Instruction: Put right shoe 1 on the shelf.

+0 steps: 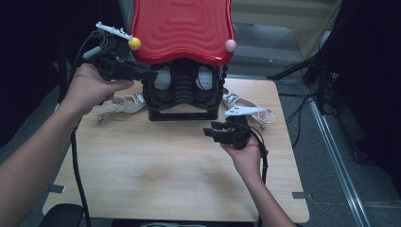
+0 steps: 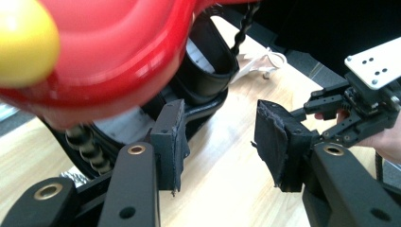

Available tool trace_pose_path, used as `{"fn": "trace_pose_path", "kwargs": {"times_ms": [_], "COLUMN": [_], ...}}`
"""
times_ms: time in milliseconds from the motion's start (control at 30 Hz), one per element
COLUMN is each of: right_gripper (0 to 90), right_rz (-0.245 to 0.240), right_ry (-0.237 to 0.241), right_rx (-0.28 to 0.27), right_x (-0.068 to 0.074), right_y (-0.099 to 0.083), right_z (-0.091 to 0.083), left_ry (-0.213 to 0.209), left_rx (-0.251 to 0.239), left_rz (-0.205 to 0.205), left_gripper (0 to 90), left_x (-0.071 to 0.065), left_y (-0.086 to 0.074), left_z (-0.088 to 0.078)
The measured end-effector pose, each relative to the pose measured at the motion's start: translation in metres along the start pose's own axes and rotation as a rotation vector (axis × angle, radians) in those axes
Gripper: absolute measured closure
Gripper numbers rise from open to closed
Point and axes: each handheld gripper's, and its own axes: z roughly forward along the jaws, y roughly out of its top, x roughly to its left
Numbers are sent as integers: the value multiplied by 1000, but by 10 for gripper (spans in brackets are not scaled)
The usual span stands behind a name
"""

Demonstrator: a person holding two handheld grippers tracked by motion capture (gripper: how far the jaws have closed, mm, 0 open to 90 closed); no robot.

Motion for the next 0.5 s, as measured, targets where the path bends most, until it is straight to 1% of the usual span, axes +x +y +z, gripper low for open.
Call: {"fn": "trace_pose_path", "kwargs": {"times_ms": [33,100,167,233,333,433,500], "right_gripper": [571,572,572,571,570,569,565], "right_rz": [-1,-6,7,9,2,-2,-4], "right_ry": [1,1,7,8,13,9,8], "right_rx": [4,-7,-9,-3,-17,-14,-5], "right_x": [0,-1,-2,-2,-4,-4,-4], "right_y": [-2,-6,-10,-13,-18,-22,-25], "right_z": [0,-1,-2,-2,-4,-3,-1], "left_ry": [2,-1,-1,2,4,15,13], "left_rx": [-4,-1,-2,1,4,10,12], "left_rz": [-2,-2,-4,-6,-18,-21,-28], "left_gripper": [538,537,531,528,528,531,532], "left_x": [-1,-1,0,1,3,5,7], "left_y": [-4,-10,-18,-25,-37,-48,-55], "left_z": [0,0,0,2,4,6,8]}}
